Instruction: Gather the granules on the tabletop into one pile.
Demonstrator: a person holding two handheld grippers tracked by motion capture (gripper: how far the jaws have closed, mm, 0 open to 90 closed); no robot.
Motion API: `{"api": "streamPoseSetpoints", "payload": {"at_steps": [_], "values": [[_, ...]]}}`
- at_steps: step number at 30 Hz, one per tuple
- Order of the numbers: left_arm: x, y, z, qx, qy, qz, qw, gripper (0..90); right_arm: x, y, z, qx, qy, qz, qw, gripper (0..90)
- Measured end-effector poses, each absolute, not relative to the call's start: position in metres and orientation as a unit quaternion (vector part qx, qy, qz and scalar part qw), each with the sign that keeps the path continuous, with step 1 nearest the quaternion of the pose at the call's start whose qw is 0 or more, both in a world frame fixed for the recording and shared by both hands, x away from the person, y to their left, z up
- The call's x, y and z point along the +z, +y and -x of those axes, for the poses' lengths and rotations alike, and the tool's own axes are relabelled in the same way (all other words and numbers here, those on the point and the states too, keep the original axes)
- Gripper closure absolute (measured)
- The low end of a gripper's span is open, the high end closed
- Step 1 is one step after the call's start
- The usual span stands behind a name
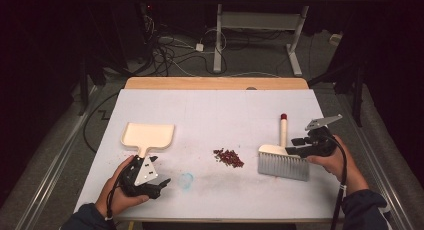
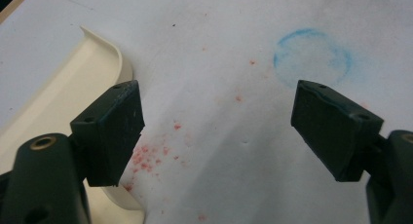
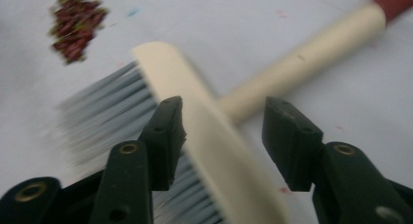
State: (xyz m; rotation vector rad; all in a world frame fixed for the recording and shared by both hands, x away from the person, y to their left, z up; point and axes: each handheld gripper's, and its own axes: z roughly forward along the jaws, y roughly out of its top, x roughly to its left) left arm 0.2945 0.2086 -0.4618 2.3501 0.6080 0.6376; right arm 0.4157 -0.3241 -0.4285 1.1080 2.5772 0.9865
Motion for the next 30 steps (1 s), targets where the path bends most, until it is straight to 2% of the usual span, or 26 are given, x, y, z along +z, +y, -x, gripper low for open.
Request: {"api": "streamPoseSetpoints", "payload": {"at_steps": [2,8,13,18,23,30], "values": [[-0.462,0.209,-0.295,0.241,0.231,-0.89,0.31,18.7,-0.434,-0.324,-0.422,0.314,0.846,-0.416,0.112,57.0],[-0.463,0.207,-0.295,0.24,0.229,-0.892,0.307,18.7,-0.444,-0.307,-0.432,0.316,0.799,-0.489,0.15,51.8],[-0.463,0.207,-0.296,0.236,0.23,-0.893,0.305,18.7,-0.455,-0.286,-0.442,0.281,0.801,-0.503,0.16,49.3],[-0.463,0.207,-0.296,0.239,0.229,-0.893,0.306,18.7,-0.457,-0.275,-0.45,0.26,0.8,-0.513,0.173,52.0],[-0.462,0.207,-0.297,0.237,0.229,-0.892,0.31,18.8,-0.458,-0.271,-0.452,0.25,0.804,-0.505,0.189,51.2],[-0.463,0.205,-0.3,0.238,0.23,-0.893,0.306,18.7,-0.458,-0.27,-0.452,0.254,0.812,-0.49,0.189,52.1]]}}
